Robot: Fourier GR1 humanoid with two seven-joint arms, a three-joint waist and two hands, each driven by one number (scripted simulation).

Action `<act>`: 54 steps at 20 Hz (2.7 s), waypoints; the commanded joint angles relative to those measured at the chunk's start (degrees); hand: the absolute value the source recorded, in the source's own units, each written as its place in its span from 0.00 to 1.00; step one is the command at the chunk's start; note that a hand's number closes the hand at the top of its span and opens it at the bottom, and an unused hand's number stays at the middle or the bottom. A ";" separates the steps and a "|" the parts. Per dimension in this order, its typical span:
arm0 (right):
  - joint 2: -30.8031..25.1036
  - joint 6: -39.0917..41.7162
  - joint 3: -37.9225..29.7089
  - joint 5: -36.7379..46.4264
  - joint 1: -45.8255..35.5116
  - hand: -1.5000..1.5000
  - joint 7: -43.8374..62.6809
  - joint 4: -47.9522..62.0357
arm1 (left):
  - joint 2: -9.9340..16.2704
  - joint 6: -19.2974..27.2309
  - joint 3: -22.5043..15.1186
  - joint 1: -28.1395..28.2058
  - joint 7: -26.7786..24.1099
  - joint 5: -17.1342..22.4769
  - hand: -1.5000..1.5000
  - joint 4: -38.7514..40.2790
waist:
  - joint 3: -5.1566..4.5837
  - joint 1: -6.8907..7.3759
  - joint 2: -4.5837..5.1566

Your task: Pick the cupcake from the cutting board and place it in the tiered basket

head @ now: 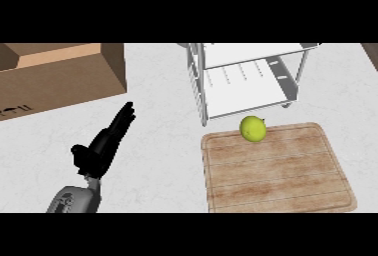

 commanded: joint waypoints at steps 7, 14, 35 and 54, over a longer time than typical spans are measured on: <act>10.80 -5.82 1.46 4.35 -4.55 1.00 -0.90 8.42 | -0.70 0.69 0.64 -1.10 0.35 -0.83 0.50 -0.21 | 0.01 0.24 0.28; 14.48 -4.47 -1.59 2.20 -5.95 1.00 0.52 10.84 | -0.50 -0.26 0.95 -0.82 2.27 -0.48 0.50 -0.94 | 0.03 -0.39 -0.02; 9.61 -16.14 -14.45 -7.77 -7.17 0.00 14.63 14.44 | -1.77 -0.51 1.35 -0.81 -1.00 -1.22 0.50 1.34 | -0.02 -0.36 0.41; -22.27 -4.47 -26.96 -15.11 9.00 0.00 -1.13 18.59 | -0.67 -2.54 1.05 -0.02 -0.48 -1.18 0.50 -0.07 | 0.31 0.86 1.45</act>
